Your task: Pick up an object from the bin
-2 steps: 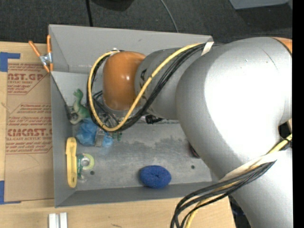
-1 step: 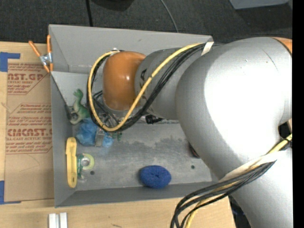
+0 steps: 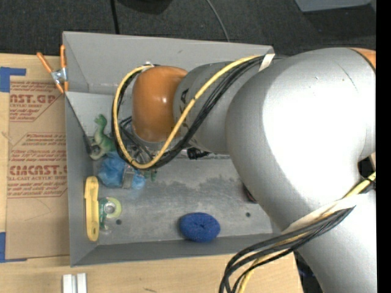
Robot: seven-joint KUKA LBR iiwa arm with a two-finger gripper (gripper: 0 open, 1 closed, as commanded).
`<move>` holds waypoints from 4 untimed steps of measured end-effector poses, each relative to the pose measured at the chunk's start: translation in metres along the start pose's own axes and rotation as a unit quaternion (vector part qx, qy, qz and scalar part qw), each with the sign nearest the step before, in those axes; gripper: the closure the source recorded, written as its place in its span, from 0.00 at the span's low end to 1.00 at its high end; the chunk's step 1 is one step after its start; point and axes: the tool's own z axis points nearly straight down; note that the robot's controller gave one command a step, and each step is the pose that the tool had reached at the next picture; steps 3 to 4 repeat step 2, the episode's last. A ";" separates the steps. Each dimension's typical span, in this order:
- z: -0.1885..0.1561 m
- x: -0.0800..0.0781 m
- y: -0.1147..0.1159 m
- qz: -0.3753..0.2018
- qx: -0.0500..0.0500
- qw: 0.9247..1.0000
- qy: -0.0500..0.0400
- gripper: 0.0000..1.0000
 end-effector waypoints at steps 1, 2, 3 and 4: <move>0.000 0.000 0.000 0.000 0.000 1.000 0.000 1.00; 0.000 0.000 0.000 0.000 0.000 1.000 0.000 1.00; 0.000 0.000 0.000 0.000 0.000 1.000 0.000 1.00; 0.000 0.000 0.000 0.000 0.000 1.000 0.000 1.00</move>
Offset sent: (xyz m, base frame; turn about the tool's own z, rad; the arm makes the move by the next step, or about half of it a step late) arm 0.0000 0.0000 0.0000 0.0000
